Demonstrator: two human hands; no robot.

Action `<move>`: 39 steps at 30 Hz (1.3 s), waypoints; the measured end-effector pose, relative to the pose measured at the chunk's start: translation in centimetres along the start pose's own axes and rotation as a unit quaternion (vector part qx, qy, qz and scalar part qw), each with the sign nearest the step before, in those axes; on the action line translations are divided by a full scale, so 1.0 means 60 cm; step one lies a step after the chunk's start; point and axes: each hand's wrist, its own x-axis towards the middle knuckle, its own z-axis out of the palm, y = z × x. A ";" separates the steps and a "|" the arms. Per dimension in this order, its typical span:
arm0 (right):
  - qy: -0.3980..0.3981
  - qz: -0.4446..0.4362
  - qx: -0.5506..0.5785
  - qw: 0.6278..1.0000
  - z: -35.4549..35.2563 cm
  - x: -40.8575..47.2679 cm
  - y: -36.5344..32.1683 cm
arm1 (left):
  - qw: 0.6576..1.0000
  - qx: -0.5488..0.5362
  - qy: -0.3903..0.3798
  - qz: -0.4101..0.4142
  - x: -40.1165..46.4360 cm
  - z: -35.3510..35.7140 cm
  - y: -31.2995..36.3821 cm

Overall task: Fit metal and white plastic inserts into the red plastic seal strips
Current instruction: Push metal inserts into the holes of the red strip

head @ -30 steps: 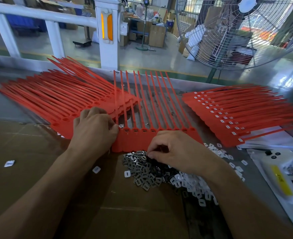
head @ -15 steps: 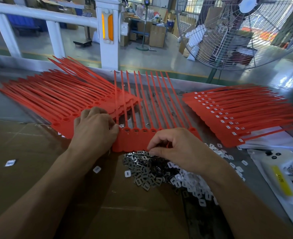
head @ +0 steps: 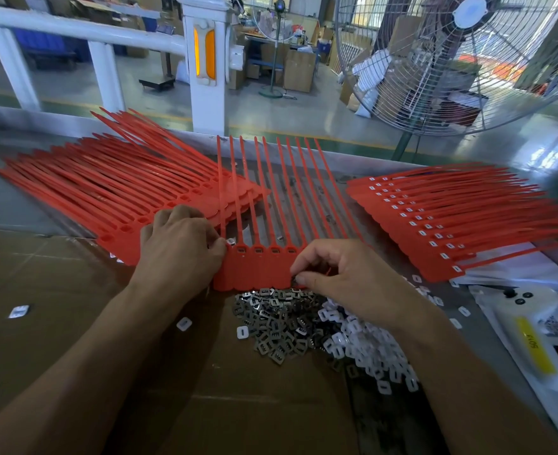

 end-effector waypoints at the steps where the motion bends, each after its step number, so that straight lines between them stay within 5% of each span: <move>1: -0.009 -0.001 0.003 1.000 0.002 0.000 -0.002 | 1.000 -0.001 0.000 0.000 0.000 0.000 0.000; 11: 0.017 0.020 0.016 1.000 0.000 -0.002 -0.005 | 1.000 0.000 -0.002 0.000 0.000 0.000 -0.001; 19: 0.264 0.171 -0.002 0.949 -0.054 0.006 0.060 | 1.000 0.002 -0.001 0.001 0.002 0.003 -0.005; 39: 0.256 0.231 -0.089 0.934 -0.060 0.025 0.092 | 1.000 -0.006 0.001 -0.003 0.003 0.002 -0.005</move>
